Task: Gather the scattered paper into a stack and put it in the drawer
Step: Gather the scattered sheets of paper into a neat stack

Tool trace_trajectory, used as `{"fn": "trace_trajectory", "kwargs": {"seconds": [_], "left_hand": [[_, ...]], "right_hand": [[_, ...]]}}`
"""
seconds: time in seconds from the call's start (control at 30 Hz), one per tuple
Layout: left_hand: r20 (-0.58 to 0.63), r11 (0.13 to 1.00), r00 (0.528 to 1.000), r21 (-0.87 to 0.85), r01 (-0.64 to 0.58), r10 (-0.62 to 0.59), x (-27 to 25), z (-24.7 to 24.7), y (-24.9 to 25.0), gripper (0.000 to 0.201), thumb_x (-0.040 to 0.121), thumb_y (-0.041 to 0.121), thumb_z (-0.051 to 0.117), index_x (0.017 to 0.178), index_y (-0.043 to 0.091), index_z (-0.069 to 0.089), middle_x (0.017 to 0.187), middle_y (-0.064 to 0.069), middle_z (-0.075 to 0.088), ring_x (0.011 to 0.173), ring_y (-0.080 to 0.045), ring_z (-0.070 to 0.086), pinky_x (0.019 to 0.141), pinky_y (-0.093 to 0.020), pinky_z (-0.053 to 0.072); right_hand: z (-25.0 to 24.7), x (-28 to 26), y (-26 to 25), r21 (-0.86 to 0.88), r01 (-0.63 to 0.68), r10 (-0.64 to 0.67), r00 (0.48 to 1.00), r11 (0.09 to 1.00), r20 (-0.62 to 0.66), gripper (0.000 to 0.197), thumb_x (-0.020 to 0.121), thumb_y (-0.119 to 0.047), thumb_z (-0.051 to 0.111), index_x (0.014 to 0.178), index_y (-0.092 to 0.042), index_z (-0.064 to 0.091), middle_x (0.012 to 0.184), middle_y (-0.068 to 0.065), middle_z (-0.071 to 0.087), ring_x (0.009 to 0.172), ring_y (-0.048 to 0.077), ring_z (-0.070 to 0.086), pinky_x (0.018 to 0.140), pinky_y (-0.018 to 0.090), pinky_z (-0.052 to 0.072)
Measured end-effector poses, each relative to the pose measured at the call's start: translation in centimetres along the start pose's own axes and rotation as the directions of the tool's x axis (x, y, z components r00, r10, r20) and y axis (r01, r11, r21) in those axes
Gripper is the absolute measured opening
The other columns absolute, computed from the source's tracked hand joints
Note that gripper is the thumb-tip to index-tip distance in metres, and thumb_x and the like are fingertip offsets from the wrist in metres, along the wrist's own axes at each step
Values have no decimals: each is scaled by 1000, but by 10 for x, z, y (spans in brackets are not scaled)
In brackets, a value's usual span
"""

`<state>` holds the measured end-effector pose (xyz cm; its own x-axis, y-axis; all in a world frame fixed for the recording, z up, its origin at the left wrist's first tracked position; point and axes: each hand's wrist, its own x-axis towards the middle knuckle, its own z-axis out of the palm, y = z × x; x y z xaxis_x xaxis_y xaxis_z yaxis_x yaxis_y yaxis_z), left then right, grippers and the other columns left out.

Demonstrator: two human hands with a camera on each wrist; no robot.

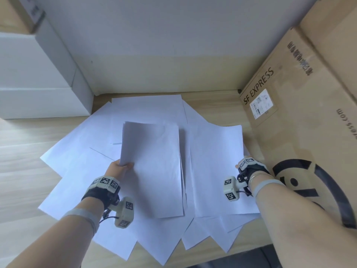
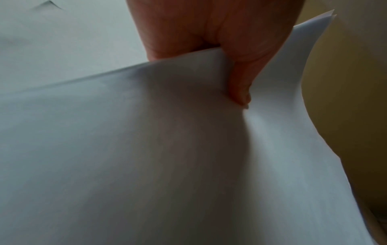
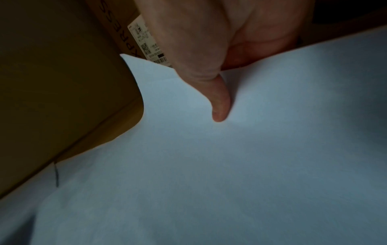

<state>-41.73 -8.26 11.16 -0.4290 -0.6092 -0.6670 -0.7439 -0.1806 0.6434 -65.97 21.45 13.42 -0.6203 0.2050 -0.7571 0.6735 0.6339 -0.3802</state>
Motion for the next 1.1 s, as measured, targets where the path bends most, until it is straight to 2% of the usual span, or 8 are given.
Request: {"fn": "trace_trajectory", "kwargs": {"seconds": [0.1, 0.17, 0.27, 0.47, 0.6, 0.77, 0.97, 1.1], "left_hand": [[14, 1000, 1000, -13, 1, -1, -2, 7, -1, 2, 86, 8, 58, 86, 6, 58, 75, -14, 55, 66, -25, 51, 70, -31, 42], [18, 1000, 1000, -16, 1, -1, -1, 10, -4, 5, 86, 8, 59, 91, 6, 58, 80, -15, 57, 73, -27, 53, 74, -32, 42], [28, 1000, 999, -7, 17, -17, -1, 15, -6, 4, 86, 10, 59, 84, 6, 59, 71, -11, 57, 72, -26, 54, 76, -33, 42], [22, 1000, 1000, 10, 15, -15, -3, 21, -6, 5, 87, 9, 59, 85, 5, 58, 65, -7, 55, 59, -19, 50, 56, -22, 38], [29, 999, 999, -2, 38, -38, 1, 21, -8, 6, 86, 9, 60, 82, 4, 61, 66, -9, 57, 62, -21, 53, 68, -28, 44], [33, 999, 998, 0, 47, -47, 0, 18, -8, 6, 85, 10, 61, 85, 4, 62, 73, -14, 60, 67, -26, 56, 74, -33, 45], [30, 999, 999, 16, 38, -39, -5, 14, -6, 6, 86, 11, 59, 88, 6, 60, 75, -14, 58, 60, -20, 52, 70, -29, 42], [33, 999, 999, 13, 33, -33, -8, 13, -5, 9, 87, 11, 58, 94, 6, 59, 89, -19, 60, 62, -21, 52, 75, -31, 40]], "right_hand": [[-7, -7, 11, -231, 59, -66, 998, 971, -25, 36, 93, -12, 54, 57, -11, 50, 72, 9, 60, 76, 18, 64, 68, 20, 49], [-12, -8, 19, -362, 105, -141, 987, 926, -74, 12, 92, -9, 55, 93, -2, 65, 106, 17, 61, 109, 26, 60, 91, 29, 47], [-12, 4, 33, -361, 115, -180, 972, 925, -154, 35, 91, -7, 55, 125, 2, 52, 120, 20, 58, 98, 29, 57, 79, 29, 44], [-23, 11, 34, -413, 150, -199, 977, 898, -77, 40, 86, -5, 64, 123, 3, 52, 118, 21, 58, 97, 30, 57, 71, 26, 39], [-30, 12, 30, -474, 149, -210, 974, 868, -78, 47, 90, -13, 58, 135, -6, 45, 134, 14, 54, 120, 32, 53, 93, 32, 42], [-38, 13, 40, -416, 238, -334, 926, 877, -175, 24, 86, -6, 51, 109, -5, 52, 110, 18, 65, 83, 30, 60, 80, 34, 50], [-48, 4, 36, -183, 429, -458, 875, 884, -159, 46, 84, 2, 52, 129, -8, 51, 122, 14, 63, 110, 33, 59, 92, 35, 47], [-47, -5, 24, -116, 457, -469, 876, 882, -116, 40, 86, 3, 51, 125, -2, 56, 120, 18, 63, 95, 21, 56, 83, 29, 44]]}}
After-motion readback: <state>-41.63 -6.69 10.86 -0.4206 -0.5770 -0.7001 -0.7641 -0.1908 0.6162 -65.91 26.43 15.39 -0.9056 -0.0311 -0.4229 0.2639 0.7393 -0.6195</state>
